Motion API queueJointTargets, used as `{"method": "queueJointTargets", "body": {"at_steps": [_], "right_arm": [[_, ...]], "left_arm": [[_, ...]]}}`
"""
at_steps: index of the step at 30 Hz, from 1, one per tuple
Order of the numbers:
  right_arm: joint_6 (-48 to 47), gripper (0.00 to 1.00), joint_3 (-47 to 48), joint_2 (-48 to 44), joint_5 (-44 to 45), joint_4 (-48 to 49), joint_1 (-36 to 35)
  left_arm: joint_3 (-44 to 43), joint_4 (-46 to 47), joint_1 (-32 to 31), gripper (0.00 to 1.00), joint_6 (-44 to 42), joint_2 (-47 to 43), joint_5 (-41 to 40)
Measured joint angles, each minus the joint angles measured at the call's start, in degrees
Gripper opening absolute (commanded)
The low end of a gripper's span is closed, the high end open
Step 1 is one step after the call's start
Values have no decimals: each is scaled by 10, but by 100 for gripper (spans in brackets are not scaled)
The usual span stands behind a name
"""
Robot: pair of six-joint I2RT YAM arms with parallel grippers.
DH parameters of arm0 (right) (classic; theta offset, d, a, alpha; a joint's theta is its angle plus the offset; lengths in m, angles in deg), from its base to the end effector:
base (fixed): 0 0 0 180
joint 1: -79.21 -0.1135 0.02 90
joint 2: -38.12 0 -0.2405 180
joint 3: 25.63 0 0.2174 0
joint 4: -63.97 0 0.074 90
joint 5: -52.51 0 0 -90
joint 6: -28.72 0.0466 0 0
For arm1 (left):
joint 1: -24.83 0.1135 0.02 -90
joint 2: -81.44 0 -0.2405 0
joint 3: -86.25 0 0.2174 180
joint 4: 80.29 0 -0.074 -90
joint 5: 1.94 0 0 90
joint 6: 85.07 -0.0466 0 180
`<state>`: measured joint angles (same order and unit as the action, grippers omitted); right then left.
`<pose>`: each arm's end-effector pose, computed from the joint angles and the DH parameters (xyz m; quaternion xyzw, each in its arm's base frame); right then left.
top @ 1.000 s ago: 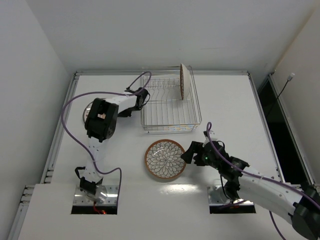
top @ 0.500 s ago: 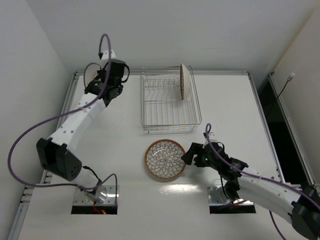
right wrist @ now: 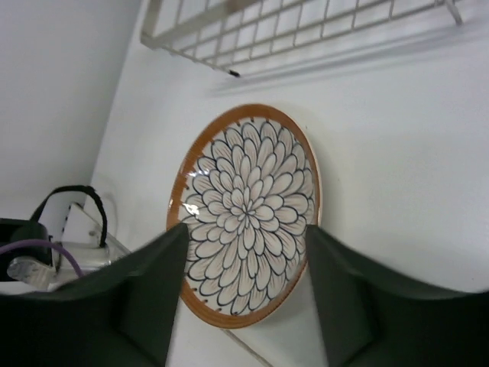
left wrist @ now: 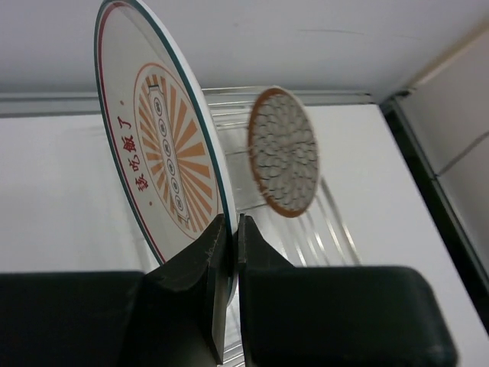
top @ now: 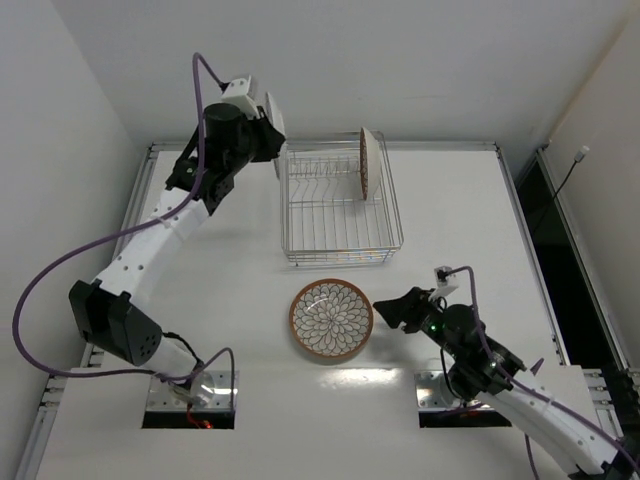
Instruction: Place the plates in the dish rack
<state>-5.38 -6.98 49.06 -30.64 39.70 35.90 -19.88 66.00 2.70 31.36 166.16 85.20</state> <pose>0.0872 0.0746 0.1540 0.1232 0.7914 0.4235 0.4233 0.2955 -0.1177 0.4067 -0.0449 0.7774 -0.2401 0.5796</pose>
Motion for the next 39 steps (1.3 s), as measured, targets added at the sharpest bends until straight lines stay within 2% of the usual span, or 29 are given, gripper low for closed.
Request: {"method": "queueJointTargets", "body": {"at_steps": [2,3,4,7,14,19,27,32,39], "right_arm": [[2,40,0,-47,5,-15,0],[3,32,0,-64,7,-22,0],[2,17,0,-75,8,-29,0],[5,0,0,-93,12,-48,0],[7,0,0,-66,17,-60,0],[7,0,0,-61,17,-60,0],[7,0,0,-58,18,-60,0],[7,0,0,-26,18,-53,0],[7,0,0,-8,18,-50,0]], "left_arm": [[0,31,2,0,14,18,45],[1,49,4,0,24,29,68],[1,65,5,0,33,39,91],[1,126,13,0,65,80,169],[-8,218,17,0,127,193,263],[-23,263,17,0,168,255,297],[-25,320,15,0,205,271,305],[-33,344,11,0,217,276,299],[-38,340,-3,0,222,290,272]]}}
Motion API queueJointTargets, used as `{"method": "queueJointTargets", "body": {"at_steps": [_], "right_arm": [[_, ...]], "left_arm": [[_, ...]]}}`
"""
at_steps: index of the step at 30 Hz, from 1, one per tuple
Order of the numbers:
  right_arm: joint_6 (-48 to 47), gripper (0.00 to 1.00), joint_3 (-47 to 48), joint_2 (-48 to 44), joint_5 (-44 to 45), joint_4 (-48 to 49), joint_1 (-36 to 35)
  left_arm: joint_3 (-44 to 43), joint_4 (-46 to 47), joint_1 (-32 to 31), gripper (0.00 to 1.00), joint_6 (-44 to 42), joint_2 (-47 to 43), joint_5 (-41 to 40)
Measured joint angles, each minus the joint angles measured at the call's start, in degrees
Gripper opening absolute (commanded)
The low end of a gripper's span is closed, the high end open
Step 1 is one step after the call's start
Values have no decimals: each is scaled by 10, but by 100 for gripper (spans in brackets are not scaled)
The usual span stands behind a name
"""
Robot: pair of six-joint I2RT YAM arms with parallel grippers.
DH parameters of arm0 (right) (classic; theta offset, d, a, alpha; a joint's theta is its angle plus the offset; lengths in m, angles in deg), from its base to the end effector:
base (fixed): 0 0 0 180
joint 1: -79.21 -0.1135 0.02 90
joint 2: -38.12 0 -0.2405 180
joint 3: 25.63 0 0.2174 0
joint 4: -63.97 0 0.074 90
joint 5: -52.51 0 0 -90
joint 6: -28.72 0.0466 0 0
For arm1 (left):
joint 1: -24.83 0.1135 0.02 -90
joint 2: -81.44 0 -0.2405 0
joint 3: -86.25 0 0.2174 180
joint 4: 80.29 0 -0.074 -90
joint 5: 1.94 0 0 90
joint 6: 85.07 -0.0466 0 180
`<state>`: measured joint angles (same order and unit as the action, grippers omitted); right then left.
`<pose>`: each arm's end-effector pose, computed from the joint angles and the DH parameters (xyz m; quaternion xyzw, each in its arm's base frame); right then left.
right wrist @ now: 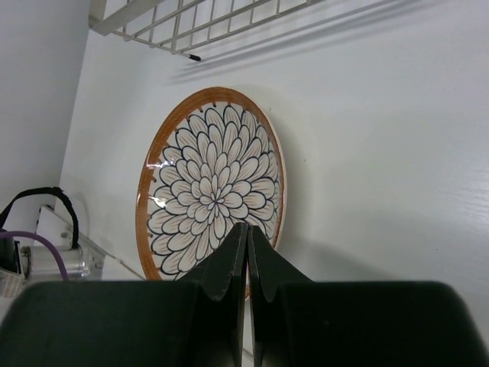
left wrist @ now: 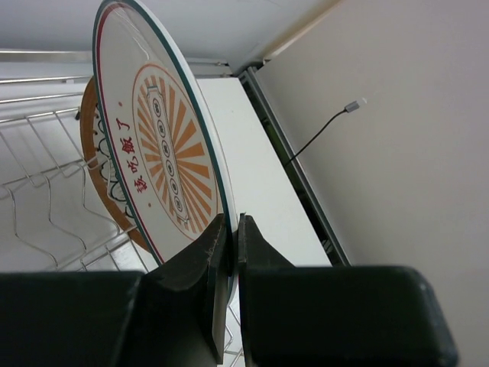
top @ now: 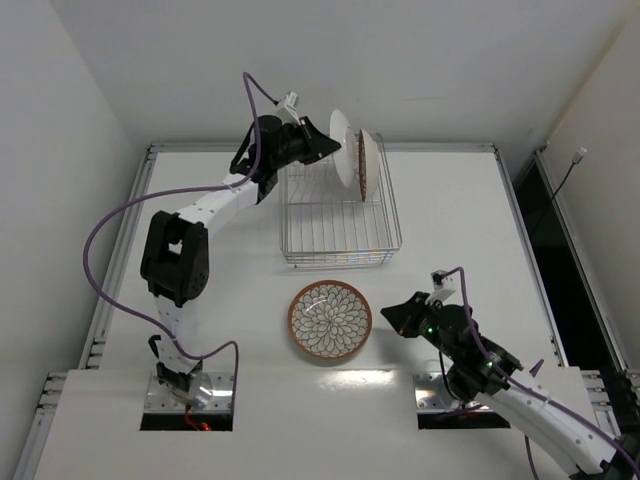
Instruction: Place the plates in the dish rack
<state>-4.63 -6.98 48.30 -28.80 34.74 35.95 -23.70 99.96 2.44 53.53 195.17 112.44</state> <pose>0.0854 0.0707 0.1455 0.1384 0.8100 0.3936 0.4122 0.4087 -0.1892 0.3122 -0.0206 0.7264 -0.5140 0.4558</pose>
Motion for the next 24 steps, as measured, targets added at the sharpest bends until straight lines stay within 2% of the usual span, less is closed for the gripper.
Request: {"method": "queueJointTargets", "body": {"at_steps": [15,24], "right_arm": [[0,0,0,-4,1,3,0],[0,0,0,-4,1,3,0]], "left_arm": [[-5,-57,-39,0,-21,7,-82],[-91,-128,-56,0,-46,60,-155]]}}
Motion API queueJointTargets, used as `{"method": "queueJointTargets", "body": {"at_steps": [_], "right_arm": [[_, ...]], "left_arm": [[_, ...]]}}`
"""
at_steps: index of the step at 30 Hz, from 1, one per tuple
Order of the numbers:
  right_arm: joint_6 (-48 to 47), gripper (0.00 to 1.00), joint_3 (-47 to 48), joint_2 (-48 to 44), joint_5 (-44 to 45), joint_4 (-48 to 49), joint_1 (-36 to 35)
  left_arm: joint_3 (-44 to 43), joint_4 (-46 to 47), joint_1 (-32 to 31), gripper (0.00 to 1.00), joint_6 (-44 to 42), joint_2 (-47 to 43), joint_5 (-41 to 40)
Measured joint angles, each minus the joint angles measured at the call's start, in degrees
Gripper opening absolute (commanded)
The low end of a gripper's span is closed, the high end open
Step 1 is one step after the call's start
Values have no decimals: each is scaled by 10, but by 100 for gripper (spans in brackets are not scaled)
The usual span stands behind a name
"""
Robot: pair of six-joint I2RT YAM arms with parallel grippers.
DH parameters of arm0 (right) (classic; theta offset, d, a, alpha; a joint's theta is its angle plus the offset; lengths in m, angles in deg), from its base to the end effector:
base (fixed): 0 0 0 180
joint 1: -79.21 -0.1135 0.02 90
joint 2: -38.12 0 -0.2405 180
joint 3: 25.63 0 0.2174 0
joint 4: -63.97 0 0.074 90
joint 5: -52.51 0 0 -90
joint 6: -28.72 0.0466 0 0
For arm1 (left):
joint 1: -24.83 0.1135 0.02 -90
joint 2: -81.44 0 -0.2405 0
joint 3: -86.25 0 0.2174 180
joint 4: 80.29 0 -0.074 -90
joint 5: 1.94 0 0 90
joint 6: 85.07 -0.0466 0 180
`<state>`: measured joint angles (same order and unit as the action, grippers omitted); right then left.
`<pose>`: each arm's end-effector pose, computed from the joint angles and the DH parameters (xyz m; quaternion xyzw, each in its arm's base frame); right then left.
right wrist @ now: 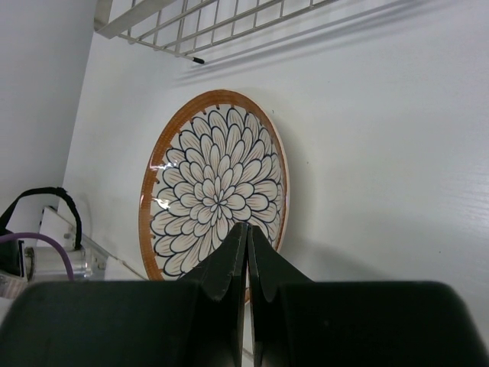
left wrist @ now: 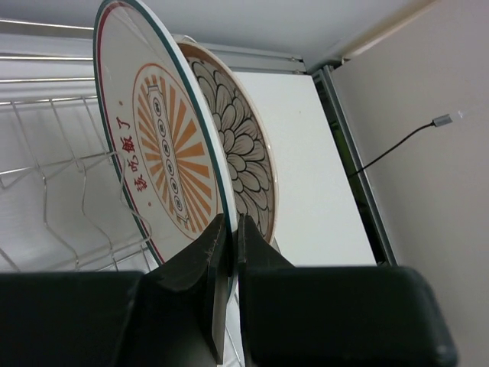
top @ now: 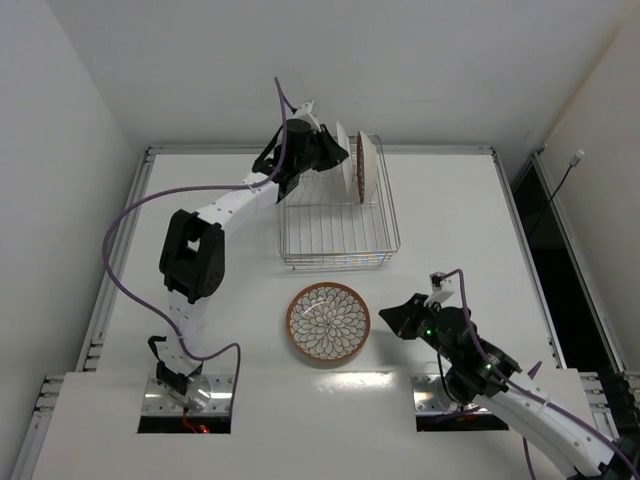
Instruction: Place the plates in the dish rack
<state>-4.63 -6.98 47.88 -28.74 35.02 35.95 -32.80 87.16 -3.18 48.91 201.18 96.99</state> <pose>0.0854 0.0706 0.1467 0.1387 0.8064 0.3973 0.4155 0.4147 -0.2288 0.2922 -0.0607 0.7807 -0.4132 0.4649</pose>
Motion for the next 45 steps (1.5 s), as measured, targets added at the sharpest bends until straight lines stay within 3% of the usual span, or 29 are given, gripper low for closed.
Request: {"method": "queueJointTargets", "body": {"at_steps": [8,18,26,30,31,33,35,41,45], "right_arm": [[0,0,0,0,0,0,0],[0,0,0,0,0,0,0],[0,3,0,2,0,0,0],[0,9,0,8,0,1,0],[0,15,0,11,0,3,0],[0,31,0,25,0,8,0],[1,40,0,47,0,12,0],[3,43,1,119,-1,13,0],[4,46,1,172,-12,19,-1]], "left_arm": [[-63,-37,-14,2,-5,35,-24],[-68,-51,-26,50,-16,42,-43],[-74,-69,-35,64,-26,41,-52],[-68,-79,-36,71,-36,29,-52],[-58,-82,-36,79,-42,18,-53],[-43,-93,-37,81,-56,-7,-55],[-41,-111,-42,82,-72,-33,-59],[10,-144,-95,82,-145,-141,-89],[158,-141,-144,82,-186,-266,-122]]}}
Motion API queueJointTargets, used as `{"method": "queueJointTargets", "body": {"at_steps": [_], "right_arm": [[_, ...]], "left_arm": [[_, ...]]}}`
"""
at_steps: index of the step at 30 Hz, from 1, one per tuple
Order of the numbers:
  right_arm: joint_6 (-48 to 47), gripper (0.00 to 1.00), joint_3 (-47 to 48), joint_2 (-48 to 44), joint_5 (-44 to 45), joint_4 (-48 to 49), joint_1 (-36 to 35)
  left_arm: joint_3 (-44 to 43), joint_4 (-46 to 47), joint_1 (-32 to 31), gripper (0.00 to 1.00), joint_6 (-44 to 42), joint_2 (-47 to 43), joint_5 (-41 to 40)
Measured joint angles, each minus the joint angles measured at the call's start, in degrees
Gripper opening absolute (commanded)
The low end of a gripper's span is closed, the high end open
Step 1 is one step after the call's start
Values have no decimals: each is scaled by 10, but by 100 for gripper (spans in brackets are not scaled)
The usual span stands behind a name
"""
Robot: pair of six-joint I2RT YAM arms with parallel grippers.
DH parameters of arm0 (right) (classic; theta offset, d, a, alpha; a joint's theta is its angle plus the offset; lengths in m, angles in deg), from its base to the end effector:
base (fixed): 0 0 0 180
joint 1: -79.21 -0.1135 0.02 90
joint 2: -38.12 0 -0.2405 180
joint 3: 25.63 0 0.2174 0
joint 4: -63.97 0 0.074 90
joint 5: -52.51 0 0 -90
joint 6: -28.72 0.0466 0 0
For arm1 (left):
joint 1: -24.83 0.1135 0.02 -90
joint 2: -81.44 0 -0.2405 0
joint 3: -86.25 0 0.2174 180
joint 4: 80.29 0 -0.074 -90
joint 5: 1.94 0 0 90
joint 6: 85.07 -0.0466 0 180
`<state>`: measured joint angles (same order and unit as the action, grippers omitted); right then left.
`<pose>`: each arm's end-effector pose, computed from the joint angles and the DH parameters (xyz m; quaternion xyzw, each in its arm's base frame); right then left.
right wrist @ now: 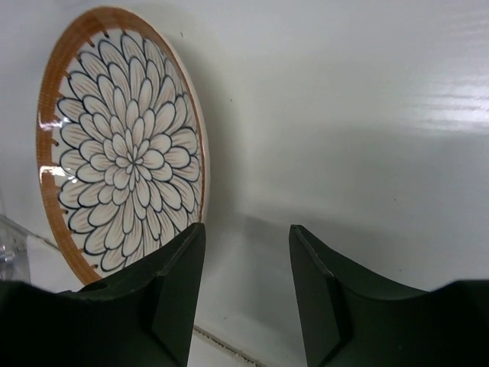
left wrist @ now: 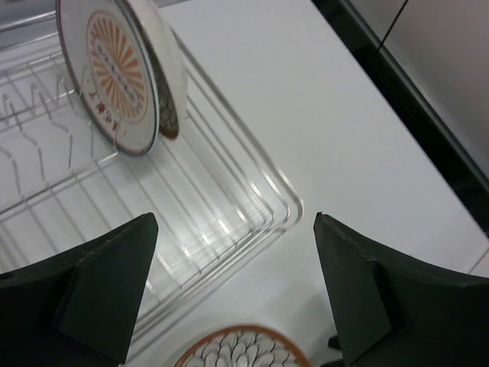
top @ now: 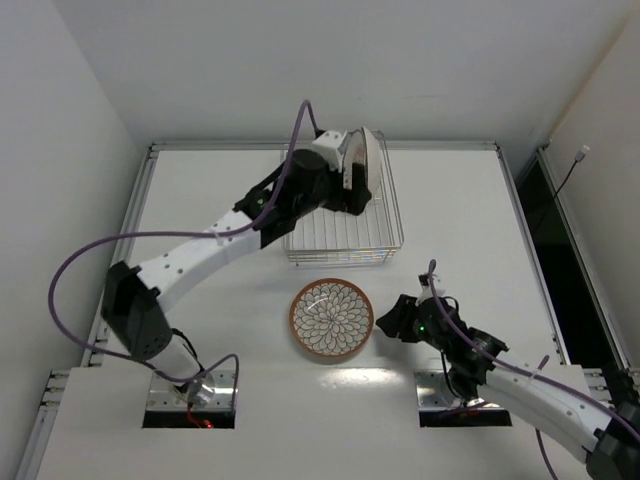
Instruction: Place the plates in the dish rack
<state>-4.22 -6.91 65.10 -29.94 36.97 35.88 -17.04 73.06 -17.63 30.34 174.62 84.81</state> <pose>0.0907 0.0772 0.1220 0.1360 0.8762 0.3150 0.3386 0.2695 -0.2430 0.3575 0.1020 0.7948 -0.3149 0.5087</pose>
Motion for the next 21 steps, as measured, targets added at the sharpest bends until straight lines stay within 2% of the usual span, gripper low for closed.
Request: {"method": "queueJointTargets", "body": {"at_steps": [2,5,10,13,18,21], "right_arm": [[4,49,1,31,-13,13,0],[12,53,5,77,-33,35,0],[21,55,15,109,-52,54,0],[31,55,15,100,-58,61,0],[48,55,15,33,-54,50,0],[51,55,15,-17,-49,50,0]], "left_arm": [[70,-1,-14,82,-23,-60,-20],[130,-4,-17,82,-47,-123,-88],[135,-41,-19,82,-81,-173,-209],[132,-49,-19,82,-100,-190,-266],[260,3,-19,82,-112,-256,-376],[291,0,-19,82,-113,-252,-424]]}}
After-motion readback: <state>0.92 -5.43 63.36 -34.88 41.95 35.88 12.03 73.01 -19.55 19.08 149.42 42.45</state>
